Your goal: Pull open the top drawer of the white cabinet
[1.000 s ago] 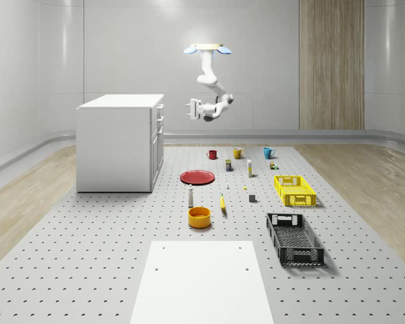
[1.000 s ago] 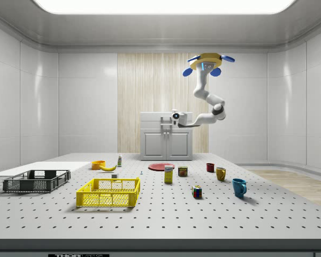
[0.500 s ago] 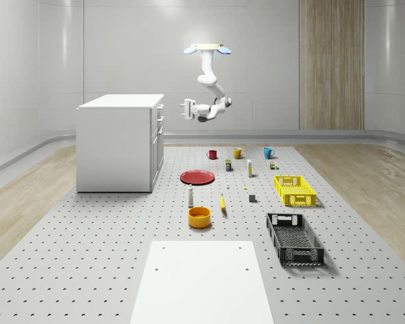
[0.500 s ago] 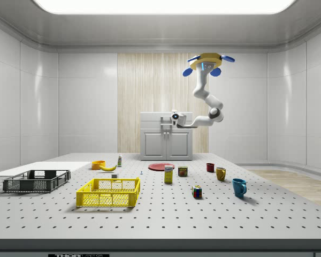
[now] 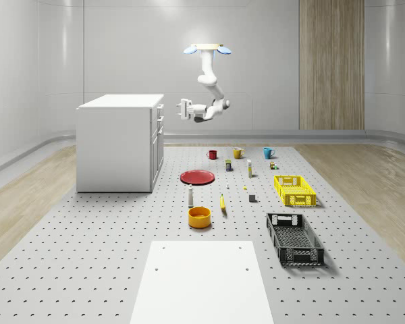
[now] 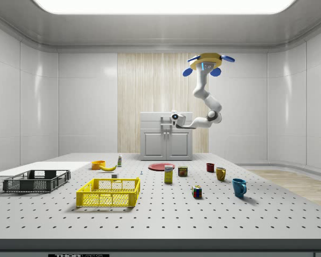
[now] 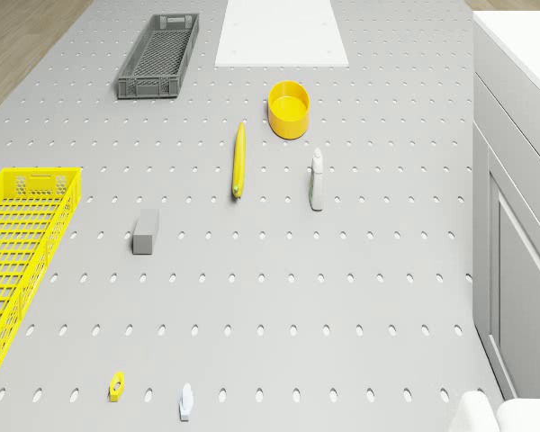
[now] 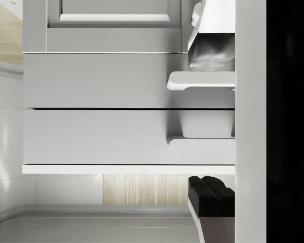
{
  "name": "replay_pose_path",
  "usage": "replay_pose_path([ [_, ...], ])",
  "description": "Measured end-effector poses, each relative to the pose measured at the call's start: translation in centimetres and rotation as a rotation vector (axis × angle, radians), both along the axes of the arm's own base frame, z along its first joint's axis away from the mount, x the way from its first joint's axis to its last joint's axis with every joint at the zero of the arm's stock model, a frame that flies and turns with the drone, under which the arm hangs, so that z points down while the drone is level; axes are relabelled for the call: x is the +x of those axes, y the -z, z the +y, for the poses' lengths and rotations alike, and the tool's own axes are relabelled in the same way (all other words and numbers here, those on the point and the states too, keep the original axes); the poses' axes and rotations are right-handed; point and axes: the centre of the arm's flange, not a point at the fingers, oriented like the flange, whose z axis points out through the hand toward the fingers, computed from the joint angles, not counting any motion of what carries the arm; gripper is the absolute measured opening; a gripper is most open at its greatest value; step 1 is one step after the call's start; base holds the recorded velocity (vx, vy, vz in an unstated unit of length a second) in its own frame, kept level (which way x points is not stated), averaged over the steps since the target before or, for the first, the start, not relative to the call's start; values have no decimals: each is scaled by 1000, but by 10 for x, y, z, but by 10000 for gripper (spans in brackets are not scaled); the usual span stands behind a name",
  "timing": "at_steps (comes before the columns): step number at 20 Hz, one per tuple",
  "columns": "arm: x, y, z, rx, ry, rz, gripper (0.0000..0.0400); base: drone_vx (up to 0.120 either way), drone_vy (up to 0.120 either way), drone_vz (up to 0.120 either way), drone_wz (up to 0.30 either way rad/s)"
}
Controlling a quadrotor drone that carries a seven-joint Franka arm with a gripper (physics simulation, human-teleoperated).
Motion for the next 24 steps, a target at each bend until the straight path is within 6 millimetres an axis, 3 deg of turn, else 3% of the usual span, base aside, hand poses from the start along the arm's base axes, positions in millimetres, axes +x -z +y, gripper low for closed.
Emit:
replay_pose_path([
  [15,0,32,11,0,0,0,305,0,0,0,0],
  [24,0,36,37,0,0,0,305,0,0,0,0],
])
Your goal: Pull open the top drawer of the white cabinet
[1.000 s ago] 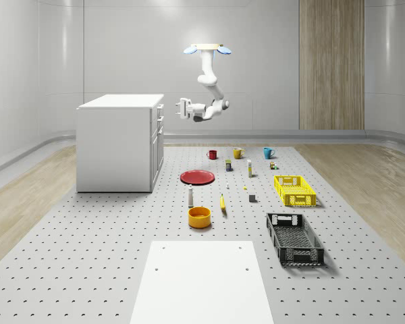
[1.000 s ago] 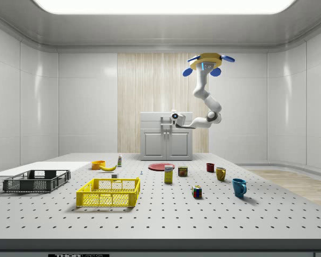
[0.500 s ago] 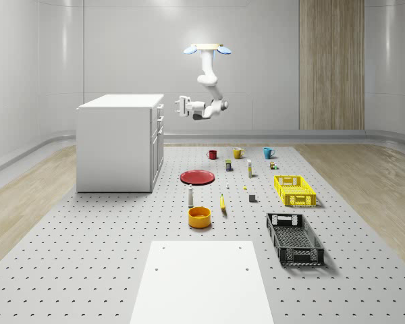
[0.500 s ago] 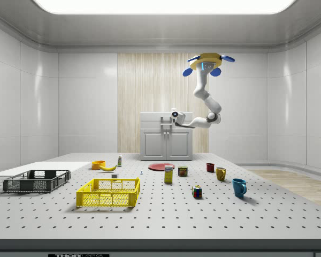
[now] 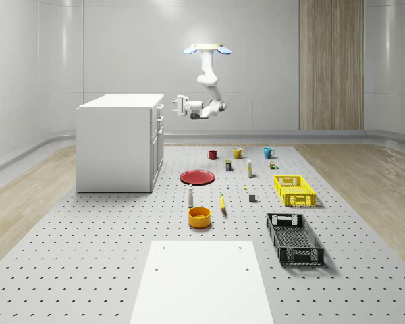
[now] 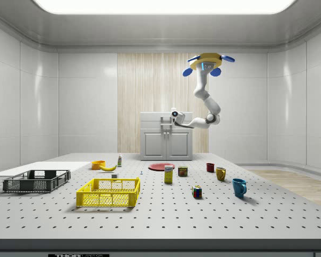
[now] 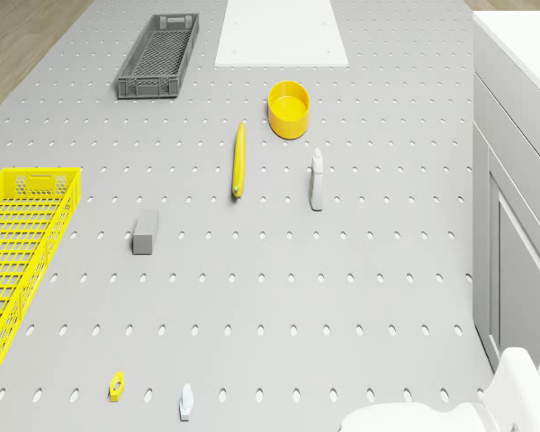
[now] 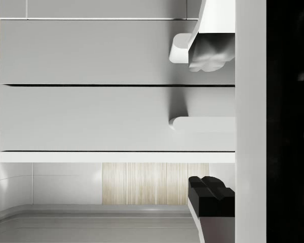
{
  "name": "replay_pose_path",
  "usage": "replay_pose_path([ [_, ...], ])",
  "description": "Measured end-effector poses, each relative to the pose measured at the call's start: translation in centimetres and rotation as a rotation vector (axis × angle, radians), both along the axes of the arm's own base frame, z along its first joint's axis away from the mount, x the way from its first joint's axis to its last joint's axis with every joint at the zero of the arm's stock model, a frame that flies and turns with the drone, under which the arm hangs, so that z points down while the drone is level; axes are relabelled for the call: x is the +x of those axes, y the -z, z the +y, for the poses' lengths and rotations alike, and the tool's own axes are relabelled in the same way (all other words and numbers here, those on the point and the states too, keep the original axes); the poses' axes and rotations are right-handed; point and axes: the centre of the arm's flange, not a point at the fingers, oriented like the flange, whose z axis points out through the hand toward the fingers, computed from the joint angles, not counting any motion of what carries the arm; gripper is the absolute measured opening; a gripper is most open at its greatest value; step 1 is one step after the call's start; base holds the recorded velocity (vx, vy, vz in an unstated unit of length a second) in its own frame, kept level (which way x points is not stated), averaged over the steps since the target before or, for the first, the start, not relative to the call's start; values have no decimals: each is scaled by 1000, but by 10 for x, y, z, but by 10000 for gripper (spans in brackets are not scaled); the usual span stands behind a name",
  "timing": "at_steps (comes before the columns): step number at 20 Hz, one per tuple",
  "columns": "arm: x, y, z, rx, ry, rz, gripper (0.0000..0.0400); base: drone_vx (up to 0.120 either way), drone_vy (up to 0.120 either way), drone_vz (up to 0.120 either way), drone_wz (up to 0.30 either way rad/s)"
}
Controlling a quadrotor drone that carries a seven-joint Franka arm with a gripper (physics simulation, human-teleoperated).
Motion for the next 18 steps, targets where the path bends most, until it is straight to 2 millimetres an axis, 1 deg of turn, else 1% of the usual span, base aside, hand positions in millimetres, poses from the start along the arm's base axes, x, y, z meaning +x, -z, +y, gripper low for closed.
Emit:
replay_pose_path([
  [2,0,0,7,0,0,0,305,0,0,0,0],
  [3,0,0,10,0,0,0,305,80,0,0,0],
  [7,0,1,18,0,0,0,305,120,0,0,0],
  [11,0,1,21,0,0,0,305,120,0,0,0],
  [14,0,1,25,0,0,0,305,0,0,0,0],
  [18,0,1,37,0,0,0,305,0,0,0,0],
])
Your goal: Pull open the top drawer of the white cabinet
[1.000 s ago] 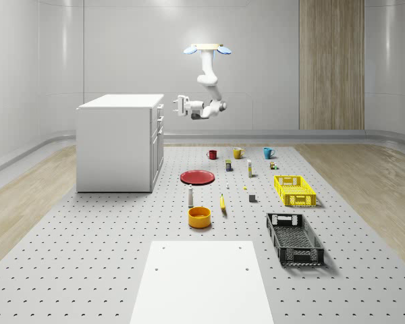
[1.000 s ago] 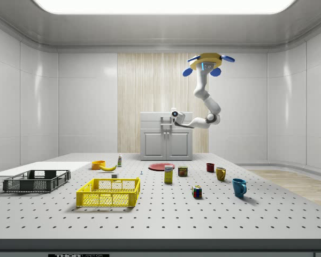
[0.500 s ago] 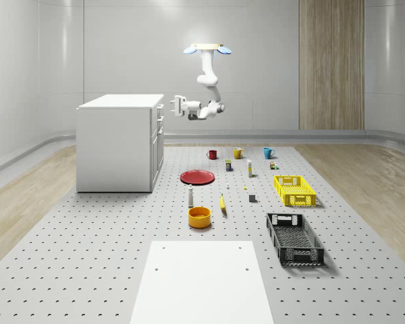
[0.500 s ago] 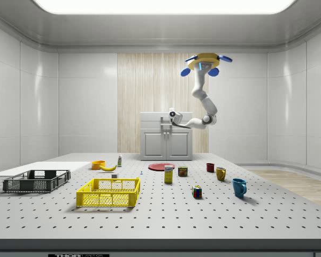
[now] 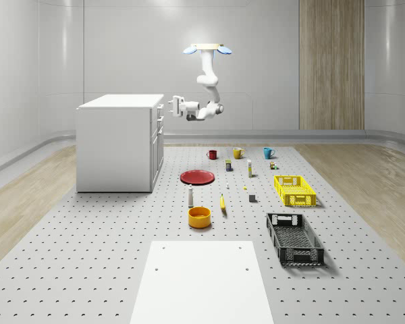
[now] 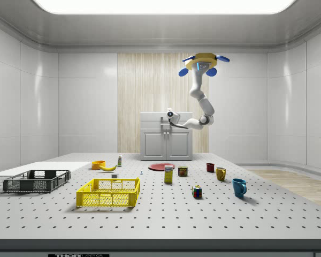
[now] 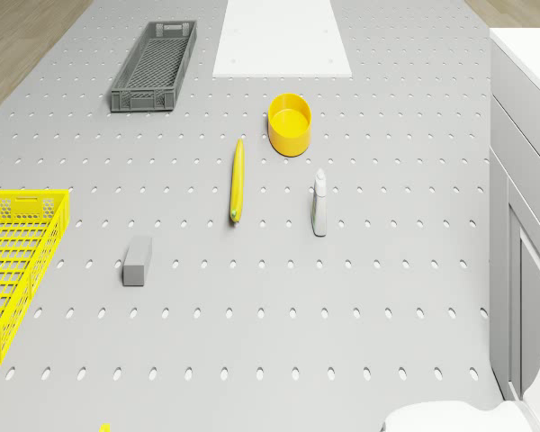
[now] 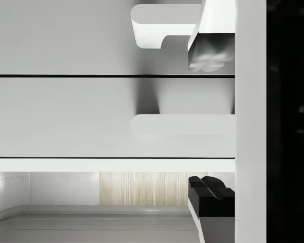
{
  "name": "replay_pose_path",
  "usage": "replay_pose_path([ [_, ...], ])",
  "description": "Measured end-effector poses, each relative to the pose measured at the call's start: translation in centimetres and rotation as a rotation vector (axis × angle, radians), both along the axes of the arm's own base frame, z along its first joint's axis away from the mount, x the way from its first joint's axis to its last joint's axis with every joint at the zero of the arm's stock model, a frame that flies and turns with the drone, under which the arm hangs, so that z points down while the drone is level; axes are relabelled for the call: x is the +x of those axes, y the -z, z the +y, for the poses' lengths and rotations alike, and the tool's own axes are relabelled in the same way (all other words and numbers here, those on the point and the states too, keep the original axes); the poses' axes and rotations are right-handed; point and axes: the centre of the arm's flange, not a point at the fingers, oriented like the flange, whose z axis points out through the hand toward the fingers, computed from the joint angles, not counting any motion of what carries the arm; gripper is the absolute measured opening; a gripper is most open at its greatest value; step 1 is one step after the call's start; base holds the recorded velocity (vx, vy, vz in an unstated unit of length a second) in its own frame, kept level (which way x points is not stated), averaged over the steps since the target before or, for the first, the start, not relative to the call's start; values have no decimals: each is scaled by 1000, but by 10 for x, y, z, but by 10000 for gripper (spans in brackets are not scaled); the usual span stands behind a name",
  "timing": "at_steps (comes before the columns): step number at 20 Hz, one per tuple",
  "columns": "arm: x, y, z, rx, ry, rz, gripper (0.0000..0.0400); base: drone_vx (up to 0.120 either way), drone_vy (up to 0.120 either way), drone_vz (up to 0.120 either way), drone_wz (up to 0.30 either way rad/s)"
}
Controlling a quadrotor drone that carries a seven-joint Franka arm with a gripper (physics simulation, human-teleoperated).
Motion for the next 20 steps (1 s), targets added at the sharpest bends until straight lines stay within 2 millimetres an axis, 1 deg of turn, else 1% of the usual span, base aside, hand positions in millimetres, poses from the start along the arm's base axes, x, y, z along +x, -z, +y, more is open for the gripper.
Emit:
replay_pose_path([
  [3,0,0,10,0,0,0,305,0,0,0,0],
  [8,0,0,22,0,0,0,305,0,0,0,0],
  [13,0,0,32,0,0,0,305,88,0,0,0],
  [20,0,0,48,0,1,0,305,0,0,0,0],
])
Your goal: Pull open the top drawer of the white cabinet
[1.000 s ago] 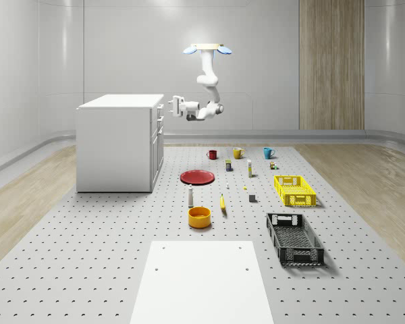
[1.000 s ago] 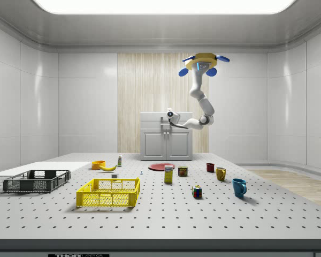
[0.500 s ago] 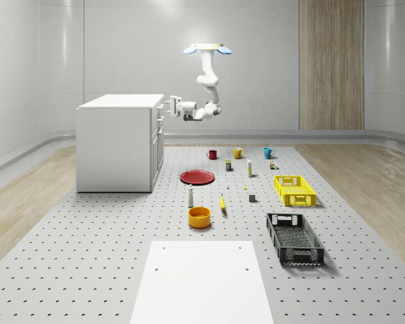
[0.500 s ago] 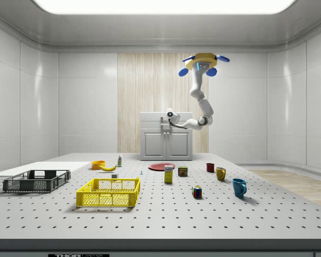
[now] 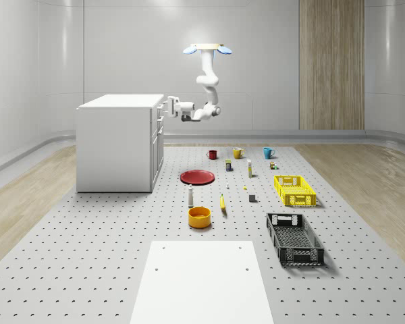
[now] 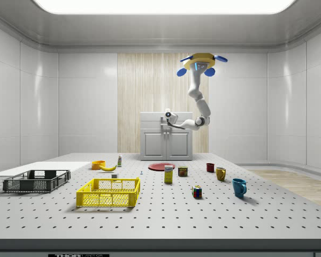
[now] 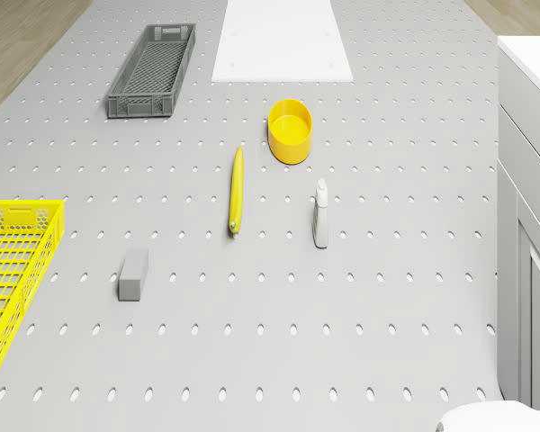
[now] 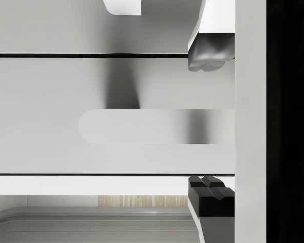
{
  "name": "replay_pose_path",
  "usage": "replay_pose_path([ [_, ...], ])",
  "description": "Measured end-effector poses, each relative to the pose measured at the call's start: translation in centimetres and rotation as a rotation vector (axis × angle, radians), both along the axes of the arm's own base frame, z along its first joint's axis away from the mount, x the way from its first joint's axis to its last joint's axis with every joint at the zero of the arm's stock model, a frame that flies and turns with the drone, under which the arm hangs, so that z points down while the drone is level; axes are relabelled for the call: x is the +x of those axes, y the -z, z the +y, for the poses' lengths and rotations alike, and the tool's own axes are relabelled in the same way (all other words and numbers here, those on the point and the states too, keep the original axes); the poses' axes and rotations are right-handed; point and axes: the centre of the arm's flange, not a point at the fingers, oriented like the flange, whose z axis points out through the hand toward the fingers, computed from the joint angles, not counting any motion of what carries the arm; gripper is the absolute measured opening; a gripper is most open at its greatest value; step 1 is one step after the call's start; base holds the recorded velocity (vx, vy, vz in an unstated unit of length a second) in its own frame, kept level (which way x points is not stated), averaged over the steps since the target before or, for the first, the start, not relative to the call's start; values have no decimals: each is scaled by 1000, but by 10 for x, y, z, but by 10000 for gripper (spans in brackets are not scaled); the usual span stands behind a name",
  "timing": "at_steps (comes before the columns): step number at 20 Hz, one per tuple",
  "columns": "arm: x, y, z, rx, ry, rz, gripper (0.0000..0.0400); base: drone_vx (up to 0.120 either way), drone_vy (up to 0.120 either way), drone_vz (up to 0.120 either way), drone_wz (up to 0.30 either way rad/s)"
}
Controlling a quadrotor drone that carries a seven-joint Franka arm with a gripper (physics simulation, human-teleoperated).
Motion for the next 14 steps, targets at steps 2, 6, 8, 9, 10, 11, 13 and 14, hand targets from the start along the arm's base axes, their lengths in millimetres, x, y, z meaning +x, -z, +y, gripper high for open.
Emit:
replay_pose_path([
  [2,0,0,6,0,0,0,305,0,0,0,0],
  [6,0,0,12,0,0,0,305,0,0,0,0],
  [8,0,0,14,0,0,0,305,0,0,0,0],
  [9,0,0,14,0,0,0,305,0,0,0,0],
  [10,0,0,15,0,0,0,305,0,0,0,0],
  [11,0,0,15,0,0,0,305,0,0,0,0],
  [13,0,0,16,0,0,0,305,0,0,0,0],
  [14,0,0,16,0,0,0,305,0,0,0,0],
])
